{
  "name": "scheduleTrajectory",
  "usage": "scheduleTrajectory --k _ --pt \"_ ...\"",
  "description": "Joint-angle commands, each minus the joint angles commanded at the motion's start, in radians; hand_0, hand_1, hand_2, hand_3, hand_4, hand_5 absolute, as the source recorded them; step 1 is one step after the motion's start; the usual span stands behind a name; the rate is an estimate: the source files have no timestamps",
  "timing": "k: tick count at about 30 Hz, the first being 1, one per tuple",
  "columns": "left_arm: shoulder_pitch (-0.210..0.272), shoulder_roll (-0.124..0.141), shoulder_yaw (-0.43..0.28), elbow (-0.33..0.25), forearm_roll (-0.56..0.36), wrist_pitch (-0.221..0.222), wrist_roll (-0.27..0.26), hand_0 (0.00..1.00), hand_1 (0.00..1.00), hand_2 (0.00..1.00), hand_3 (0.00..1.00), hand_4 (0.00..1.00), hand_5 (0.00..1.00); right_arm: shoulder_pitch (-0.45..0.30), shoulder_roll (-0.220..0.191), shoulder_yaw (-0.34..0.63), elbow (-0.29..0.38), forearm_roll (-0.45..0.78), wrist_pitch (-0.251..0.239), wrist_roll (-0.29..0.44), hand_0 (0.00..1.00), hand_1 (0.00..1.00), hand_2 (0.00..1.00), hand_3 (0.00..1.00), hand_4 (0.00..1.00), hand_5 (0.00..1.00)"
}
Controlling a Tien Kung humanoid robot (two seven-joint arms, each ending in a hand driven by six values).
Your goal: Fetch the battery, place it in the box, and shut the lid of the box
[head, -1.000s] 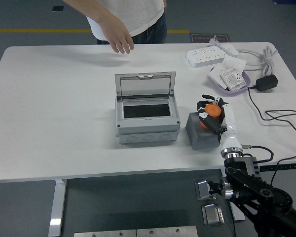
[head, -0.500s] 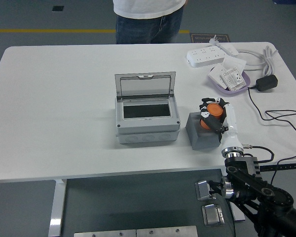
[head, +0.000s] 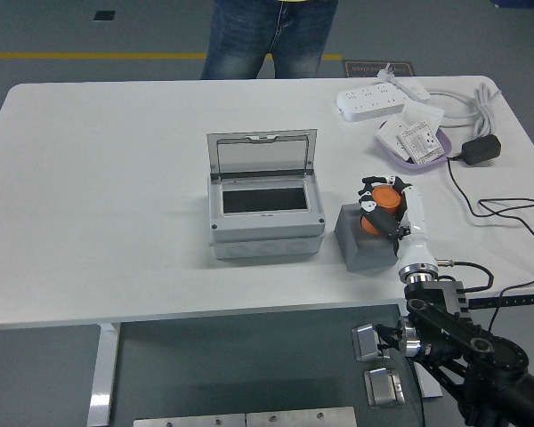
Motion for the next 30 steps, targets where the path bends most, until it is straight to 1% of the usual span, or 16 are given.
scheduleTrajectory --k 9,10,18,21,22,24,30 --pt "0.0 0.0 -0.002 0.0 0.009 0.006 -0.003 0.639 0.707 0.628 0.598 0.596 0.457 0.033 -0.009 0.007 0.005 -0.035 0.0 -0.029 0.218 0.207 0.206 0.229 0.002 0.002" --pt "-0.001 -0.001 -0.002 0.0 0.01 0.006 -0.003 0.639 0.707 0.632 0.599 0.602 0.466 0.037 -0.011 0.009 0.006 -0.042 0.0 -0.035 0.22 0.202 0.202 0.25 0.002 0.002" --pt "-0.002 -0.003 -0.001 0.0 0.016 0.006 -0.002 0.64 0.707 0.633 0.599 0.603 0.473 0.074 -0.024 0.025 0.022 -0.121 0.0 -0.097 0.214 0.201 0.2 0.249 0.002 0.002" --pt "-0.002 -0.003 0.0 0.0 0.017 0.006 -0.002 0.64 0.707 0.633 0.599 0.603 0.473 0.084 -0.031 0.031 0.042 -0.185 0.0 -0.152 0.214 0.201 0.2 0.249 0.002 0.002" --pt "-0.002 -0.003 -0.001 0.0 0.017 0.006 -0.002 0.64 0.707 0.633 0.599 0.605 0.475 0.088 -0.033 0.033 0.051 -0.21 0.0 -0.173 0.13 0.221 0.229 0.248 0.002 0.002" --pt "-0.001 -0.004 -0.001 0.0 0.019 0.006 -0.001 0.64 0.707 0.633 0.599 0.605 0.475 0.095 -0.04 0.034 0.072 -0.27 0.0 -0.226 0.13 0.221 0.229 0.248 0.002 0.002" --pt "-0.001 -0.004 -0.007 0.0 0.026 0.006 0.002 0.64 0.707 0.633 0.599 0.606 0.475 0.13 -0.066 0.019 0.146 -0.5 0.0 -0.446 0.13 0.22 0.228 0.246 0.002 0.002"
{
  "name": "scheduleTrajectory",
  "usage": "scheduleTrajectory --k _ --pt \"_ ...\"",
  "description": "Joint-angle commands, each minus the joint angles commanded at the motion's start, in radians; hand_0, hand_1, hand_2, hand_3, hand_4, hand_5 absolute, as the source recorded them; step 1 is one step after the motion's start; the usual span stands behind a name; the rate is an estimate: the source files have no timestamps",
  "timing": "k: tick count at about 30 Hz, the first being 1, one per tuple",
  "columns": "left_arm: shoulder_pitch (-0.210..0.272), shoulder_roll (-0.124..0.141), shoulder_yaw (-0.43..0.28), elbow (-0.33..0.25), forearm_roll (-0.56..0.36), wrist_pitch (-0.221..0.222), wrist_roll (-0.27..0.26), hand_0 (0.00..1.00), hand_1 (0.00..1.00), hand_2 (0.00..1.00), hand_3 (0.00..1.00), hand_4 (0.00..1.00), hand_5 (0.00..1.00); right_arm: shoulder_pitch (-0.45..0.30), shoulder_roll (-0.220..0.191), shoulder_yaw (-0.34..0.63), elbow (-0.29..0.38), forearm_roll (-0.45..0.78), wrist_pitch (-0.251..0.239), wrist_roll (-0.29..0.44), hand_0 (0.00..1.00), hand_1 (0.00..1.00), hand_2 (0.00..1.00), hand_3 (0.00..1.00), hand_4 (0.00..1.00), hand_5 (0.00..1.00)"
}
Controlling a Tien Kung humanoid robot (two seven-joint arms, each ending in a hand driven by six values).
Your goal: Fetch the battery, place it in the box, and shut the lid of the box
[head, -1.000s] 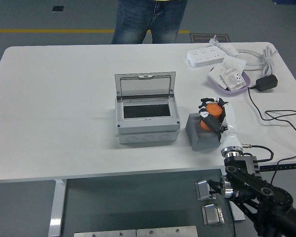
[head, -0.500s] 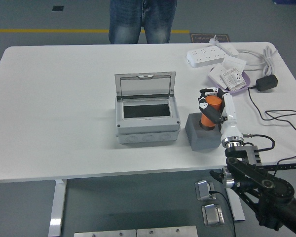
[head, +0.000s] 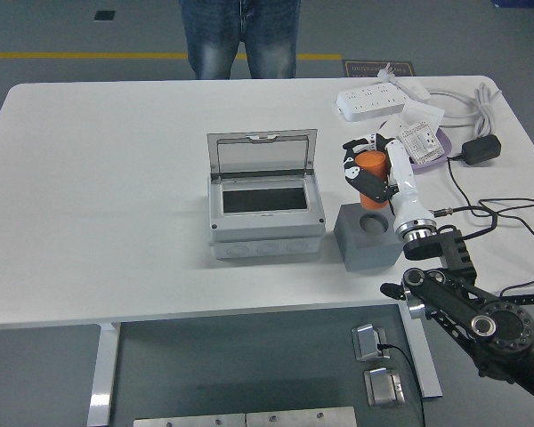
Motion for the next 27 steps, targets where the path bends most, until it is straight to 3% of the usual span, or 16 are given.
scheduleTrajectory --k 3,11,15,19,27 --pt "0.0 0.001 -0.005 0.0 0.005 -0.001 0.002 0.64 0.707 0.633 0.599 0.606 0.475 0.026 -0.008 -0.015 0.023 -0.12 0.022 -0.12 0.13 0.22 0.228 0.246 0.002 0.002" --pt "0.002 0.003 -0.019 0.0 0.017 -0.004 0.008 0.639 0.706 0.633 0.598 0.604 0.474 0.114 -0.007 -0.086 0.033 -0.429 0.164 -0.411 0.125 0.215 0.229 0.244 0.002 0.002" --pt "0.001 0.005 -0.023 0.0 0.02 -0.005 0.009 0.639 0.706 0.633 0.598 0.604 0.474 0.155 0.004 -0.132 0.025 -0.564 0.192 -0.516 0.125 0.215 0.229 0.244 0.002 0.002" --pt "0.0 0.007 -0.022 0.0 0.019 -0.006 0.011 0.639 0.707 0.632 0.598 0.603 0.472 0.19 0.022 -0.171 0.014 -0.663 0.202 -0.591 0.124 0.215 0.23 0.245 0.002 0.002" --pt "-0.004 0.01 -0.022 0.0 0.022 -0.009 0.014 0.638 0.707 0.632 0.598 0.602 0.471 0.264 0.07 -0.256 -0.022 -0.703 0.219 -0.624 0.123 0.215 0.231 0.244 0.002 0.002"
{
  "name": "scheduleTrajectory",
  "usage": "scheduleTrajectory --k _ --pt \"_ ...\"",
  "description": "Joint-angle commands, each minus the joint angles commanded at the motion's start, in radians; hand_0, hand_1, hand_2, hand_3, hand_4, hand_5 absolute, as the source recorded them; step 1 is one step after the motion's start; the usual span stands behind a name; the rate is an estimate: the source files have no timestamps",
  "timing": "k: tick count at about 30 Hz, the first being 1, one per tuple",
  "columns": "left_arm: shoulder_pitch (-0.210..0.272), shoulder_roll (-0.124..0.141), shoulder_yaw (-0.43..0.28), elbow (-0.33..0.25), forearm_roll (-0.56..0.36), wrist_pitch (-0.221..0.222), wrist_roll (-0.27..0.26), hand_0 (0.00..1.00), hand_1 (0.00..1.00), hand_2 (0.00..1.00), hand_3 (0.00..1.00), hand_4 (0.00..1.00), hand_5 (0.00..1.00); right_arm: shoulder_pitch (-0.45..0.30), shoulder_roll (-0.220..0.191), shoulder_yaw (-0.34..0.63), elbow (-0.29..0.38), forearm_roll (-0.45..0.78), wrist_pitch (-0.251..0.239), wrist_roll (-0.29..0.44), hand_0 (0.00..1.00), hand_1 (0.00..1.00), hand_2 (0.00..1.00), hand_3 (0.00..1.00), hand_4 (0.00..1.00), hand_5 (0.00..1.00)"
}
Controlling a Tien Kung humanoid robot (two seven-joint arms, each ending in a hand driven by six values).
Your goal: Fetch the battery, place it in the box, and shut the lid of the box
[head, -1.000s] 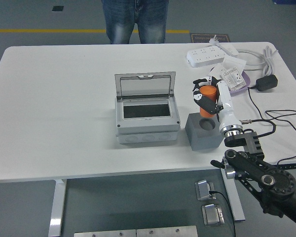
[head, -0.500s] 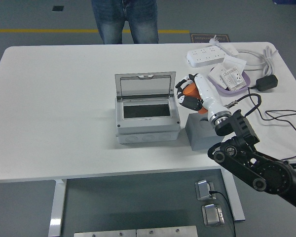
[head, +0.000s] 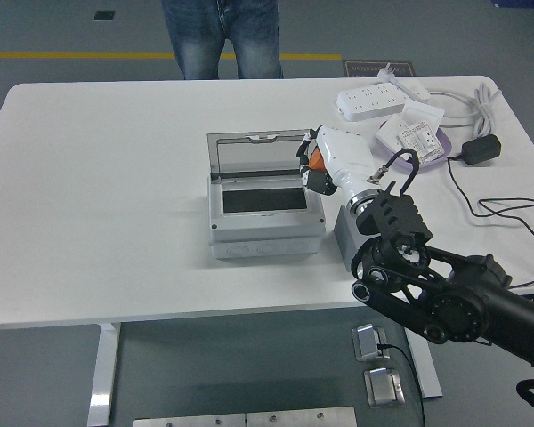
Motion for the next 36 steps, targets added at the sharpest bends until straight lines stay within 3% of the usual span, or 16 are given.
scheduleTrajectory --k 11,24,36 --pt "-0.007 0.004 0.002 0.0 0.003 -0.005 0.004 0.638 0.707 0.632 0.598 0.599 0.463 0.088 0.07 -0.125 -0.043 0.047 0.025 -0.006 0.121 0.213 0.231 0.245 0.002 0.002" --pt "-0.019 0.011 0.011 0.0 0.005 -0.009 0.003 0.638 0.707 0.631 0.597 0.596 0.459 0.198 0.124 -0.237 -0.136 0.111 0.043 0.011 0.121 0.214 0.23 0.246 0.002 0.002" --pt "-0.03 0.014 0.023 0.0 0.001 -0.01 0.001 0.638 0.707 0.631 0.597 0.596 0.458 0.217 0.145 -0.276 -0.18 0.16 0.013 0.046 0.121 0.213 0.234 0.253 0.002 0.002"
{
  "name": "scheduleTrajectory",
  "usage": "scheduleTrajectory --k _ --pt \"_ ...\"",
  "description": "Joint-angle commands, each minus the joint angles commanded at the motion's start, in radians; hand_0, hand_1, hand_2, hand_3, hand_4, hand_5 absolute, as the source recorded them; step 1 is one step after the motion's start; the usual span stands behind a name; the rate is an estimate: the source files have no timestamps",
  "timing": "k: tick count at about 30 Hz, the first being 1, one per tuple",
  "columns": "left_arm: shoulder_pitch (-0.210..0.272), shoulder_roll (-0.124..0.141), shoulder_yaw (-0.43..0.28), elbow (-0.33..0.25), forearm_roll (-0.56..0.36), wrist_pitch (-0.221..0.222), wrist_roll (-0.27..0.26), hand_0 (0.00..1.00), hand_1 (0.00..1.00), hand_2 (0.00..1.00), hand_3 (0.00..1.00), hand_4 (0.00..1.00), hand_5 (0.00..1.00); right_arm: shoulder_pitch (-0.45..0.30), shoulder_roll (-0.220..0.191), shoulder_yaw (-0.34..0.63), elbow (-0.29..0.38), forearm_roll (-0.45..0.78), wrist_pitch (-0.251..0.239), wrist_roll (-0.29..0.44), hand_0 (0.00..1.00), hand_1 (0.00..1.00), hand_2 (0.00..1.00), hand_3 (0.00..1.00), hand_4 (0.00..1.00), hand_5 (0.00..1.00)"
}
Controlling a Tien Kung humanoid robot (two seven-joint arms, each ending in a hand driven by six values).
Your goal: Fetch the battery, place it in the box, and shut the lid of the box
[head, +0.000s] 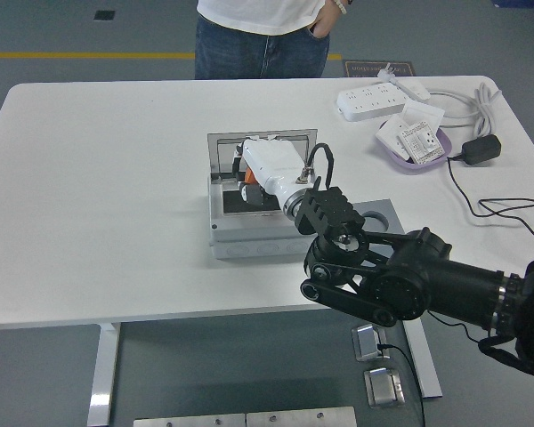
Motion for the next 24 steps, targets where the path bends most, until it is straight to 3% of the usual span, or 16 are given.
scheduleTrajectory --k 1,12,13,18,19,24 --pt "-0.001 0.0 0.001 0.0 0.0 0.0 0.0 0.638 0.707 0.631 0.597 0.595 0.457 0.0 0.001 -0.001 -0.002 0.003 0.0 0.002 0.181 0.194 0.206 0.239 0.002 0.002" --pt "-0.006 0.001 0.003 0.0 -0.001 0.0 -0.001 0.638 0.707 0.63 0.597 0.595 0.458 -0.001 0.007 -0.007 -0.009 0.008 0.048 -0.006 0.209 0.238 0.249 0.255 0.002 0.002" --pt "-0.006 0.001 0.003 0.0 -0.001 0.001 -0.001 0.638 0.706 0.63 0.597 0.593 0.456 -0.001 0.007 -0.007 -0.009 0.008 0.051 -0.008 0.391 0.382 0.407 0.504 0.271 0.026" --pt "-0.005 0.001 0.001 0.0 0.001 0.001 -0.001 0.638 0.706 0.63 0.597 0.593 0.456 -0.004 0.007 -0.003 -0.011 0.012 0.055 -0.014 0.391 0.382 0.407 0.504 0.271 0.026" --pt "-0.005 0.001 -0.001 0.0 0.003 0.001 -0.001 0.638 0.706 0.629 0.597 0.592 0.454 -0.004 0.007 -0.002 -0.012 0.013 0.054 -0.015 0.588 0.564 0.582 0.62 0.573 0.225" --pt "-0.006 0.002 -0.004 0.0 0.007 0.001 -0.002 0.638 0.706 0.629 0.597 0.592 0.454 -0.004 0.009 0.0 -0.012 0.015 0.041 -0.013 0.588 0.564 0.582 0.62 0.573 0.225"
